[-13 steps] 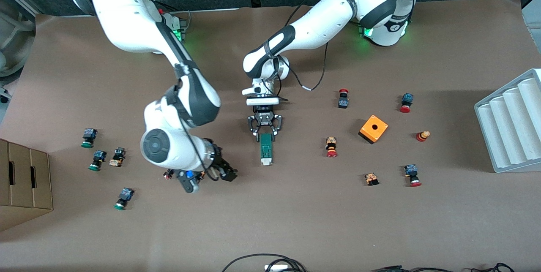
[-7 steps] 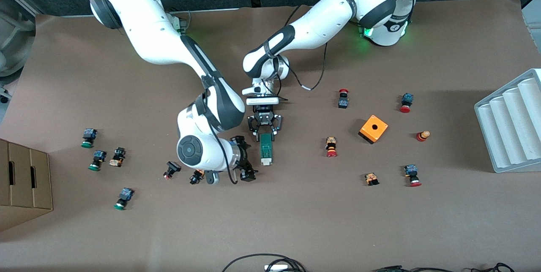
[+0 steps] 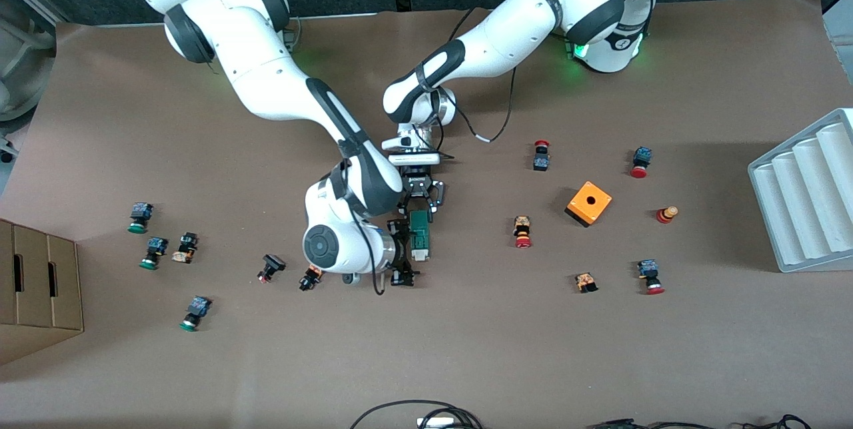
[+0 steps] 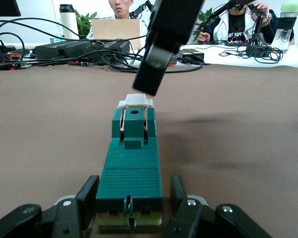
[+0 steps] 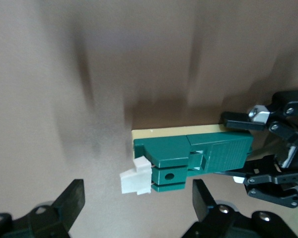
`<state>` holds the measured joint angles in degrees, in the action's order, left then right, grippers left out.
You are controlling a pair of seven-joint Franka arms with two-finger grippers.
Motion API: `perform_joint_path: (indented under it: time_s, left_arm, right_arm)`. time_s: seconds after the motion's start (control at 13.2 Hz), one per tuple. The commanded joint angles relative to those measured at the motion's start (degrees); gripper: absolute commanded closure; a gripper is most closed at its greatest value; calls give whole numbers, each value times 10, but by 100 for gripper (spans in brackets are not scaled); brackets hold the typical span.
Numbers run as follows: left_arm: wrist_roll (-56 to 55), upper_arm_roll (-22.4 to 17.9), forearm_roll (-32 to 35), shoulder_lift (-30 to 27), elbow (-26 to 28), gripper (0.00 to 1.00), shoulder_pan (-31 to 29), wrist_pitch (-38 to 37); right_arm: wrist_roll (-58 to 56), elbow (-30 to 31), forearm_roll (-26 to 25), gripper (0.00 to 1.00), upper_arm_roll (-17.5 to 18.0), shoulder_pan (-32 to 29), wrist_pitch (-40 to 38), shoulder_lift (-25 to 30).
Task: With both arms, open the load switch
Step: 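Position the right gripper above the white lever of the switch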
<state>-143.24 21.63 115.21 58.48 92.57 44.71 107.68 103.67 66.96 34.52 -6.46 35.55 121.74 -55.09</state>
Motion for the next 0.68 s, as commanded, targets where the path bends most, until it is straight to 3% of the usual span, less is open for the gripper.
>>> perform_joint_path:
  time_s: [0.0,0.08,0.61]
  left_arm:
    - [-13,-7,9,4,-5,35,10,-9]
    - [-12,-7,9,4,-5,35,10,-9]
    - [-12,-7,9,4,-5,35,10,-9]
  right_arm:
    - [16,-28,16,8,-5,11,10,-20]
    - [16,-28,16,14,-5,11,10,-21]
    - [16,-24,16,28,-3,11,7,-21]
